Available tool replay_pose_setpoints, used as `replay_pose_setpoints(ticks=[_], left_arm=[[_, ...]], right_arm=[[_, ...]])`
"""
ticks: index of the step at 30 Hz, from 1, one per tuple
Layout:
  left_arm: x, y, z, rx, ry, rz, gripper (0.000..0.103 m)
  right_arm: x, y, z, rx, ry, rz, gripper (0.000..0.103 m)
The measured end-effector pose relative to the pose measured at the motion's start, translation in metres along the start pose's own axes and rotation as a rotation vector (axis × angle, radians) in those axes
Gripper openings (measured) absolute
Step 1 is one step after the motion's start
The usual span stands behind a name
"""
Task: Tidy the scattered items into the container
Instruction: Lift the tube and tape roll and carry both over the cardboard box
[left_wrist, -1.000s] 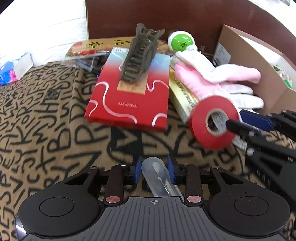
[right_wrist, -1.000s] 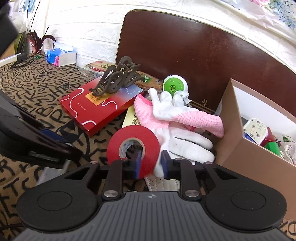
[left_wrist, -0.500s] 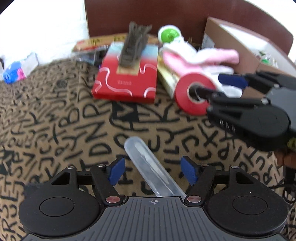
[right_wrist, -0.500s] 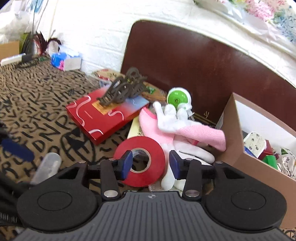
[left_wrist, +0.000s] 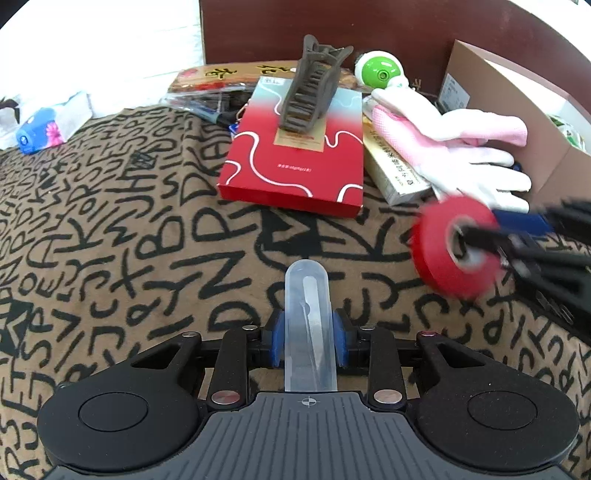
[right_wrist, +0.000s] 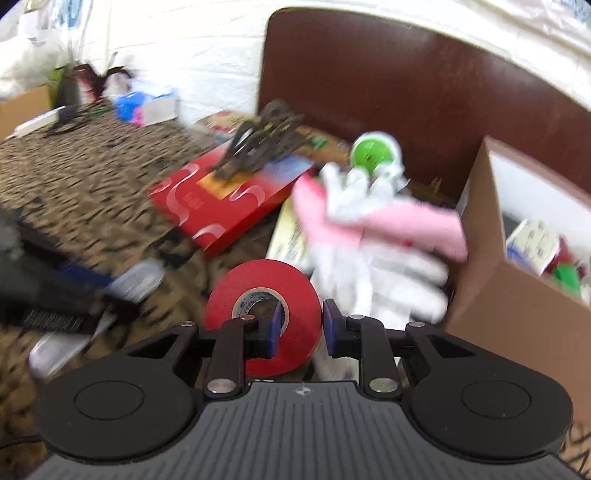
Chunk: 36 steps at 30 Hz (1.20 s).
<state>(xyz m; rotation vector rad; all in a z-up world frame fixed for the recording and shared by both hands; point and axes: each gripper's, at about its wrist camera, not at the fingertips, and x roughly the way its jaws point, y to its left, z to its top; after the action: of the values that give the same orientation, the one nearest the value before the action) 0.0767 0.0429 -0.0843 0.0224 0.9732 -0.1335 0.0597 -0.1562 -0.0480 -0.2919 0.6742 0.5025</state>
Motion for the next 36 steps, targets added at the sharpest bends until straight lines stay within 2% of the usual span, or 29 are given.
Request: replay_pose_setpoints(ticks=[2, 3, 4, 6, 8, 13, 15, 16, 19, 20, 23, 24, 25, 26, 28, 30, 32, 34, 35, 36], left_arm=[[-0.006, 0.001, -0.005, 0.007, 0.010, -0.005, 0.027], [-0.009, 0.000, -0.008, 0.012, 0.020, -0.009, 0.046], [-0.011, 0.000, -0.010, 0.003, 0.023, -0.006, 0.046], [-0.014, -0.001, -0.014, 0.027, 0.026, -0.006, 0.059], [-0.016, -0.004, -0.018, 0.042, 0.034, 0.006, 0.065], [-0.019, -0.010, -0.024, 0.084, 0.046, 0.011, 0.064], [-0.017, -0.010, -0.027, 0.088, 0.046, 0.006, 0.032], [-0.019, -0.010, -0.026, 0.083, 0.043, -0.003, 0.024], [-0.019, -0.011, -0.025, 0.082, 0.051, 0.004, 0.027], [-0.019, -0.013, -0.026, 0.089, 0.049, 0.009, 0.040], [-0.018, -0.018, -0.027, 0.105, 0.043, 0.021, 0.044], [-0.018, -0.018, -0.028, 0.110, 0.040, 0.023, 0.043], [-0.018, -0.019, -0.028, 0.117, 0.038, 0.024, 0.037], [-0.019, -0.020, -0.028, 0.124, 0.038, 0.025, 0.026], [-0.021, -0.021, -0.028, 0.131, 0.045, 0.030, 0.026], [-0.021, -0.023, -0.029, 0.143, 0.045, 0.032, 0.042], [-0.020, -0.024, -0.032, 0.158, 0.033, 0.050, 0.048], [-0.020, -0.024, -0.033, 0.156, 0.022, 0.050, 0.047], [-0.019, -0.023, -0.033, 0.152, 0.022, 0.041, 0.043], [-0.019, -0.023, -0.033, 0.154, 0.022, 0.027, 0.027]], right_arm=[[-0.014, -0.001, -0.011, 0.006, 0.033, 0.048, 0.027], [-0.022, 0.000, -0.018, 0.002, 0.046, 0.060, 0.027], [-0.029, 0.001, -0.025, 0.000, 0.054, 0.058, 0.027], [-0.039, 0.003, -0.036, -0.002, 0.062, 0.031, 0.028], [-0.042, 0.004, -0.043, -0.004, 0.073, -0.009, 0.031], [-0.043, 0.010, -0.049, -0.002, 0.050, -0.029, 0.036], [-0.042, 0.010, -0.050, -0.003, 0.041, -0.040, 0.036], [-0.042, 0.010, -0.051, 0.000, 0.038, -0.041, 0.036], [-0.045, 0.006, -0.052, 0.031, 0.030, -0.034, 0.036], [-0.045, 0.004, -0.052, 0.047, 0.029, -0.031, 0.036], [-0.045, 0.002, -0.053, 0.073, 0.030, -0.048, 0.042], [-0.044, 0.002, -0.054, 0.070, 0.027, -0.050, 0.042], [-0.043, 0.002, -0.055, 0.069, 0.025, -0.048, 0.042], [-0.042, 0.001, -0.055, 0.074, 0.026, -0.043, 0.042], [-0.040, 0.001, -0.054, 0.083, 0.036, -0.027, 0.035], [-0.041, 0.002, -0.052, 0.070, 0.044, -0.023, 0.035], [-0.042, 0.003, -0.053, 0.059, 0.045, -0.025, 0.035], [-0.041, 0.003, -0.052, 0.065, 0.052, -0.025, 0.035], [-0.040, 0.003, -0.051, 0.067, 0.055, -0.028, 0.035], [-0.039, 0.004, -0.051, 0.066, 0.058, -0.033, 0.036]])
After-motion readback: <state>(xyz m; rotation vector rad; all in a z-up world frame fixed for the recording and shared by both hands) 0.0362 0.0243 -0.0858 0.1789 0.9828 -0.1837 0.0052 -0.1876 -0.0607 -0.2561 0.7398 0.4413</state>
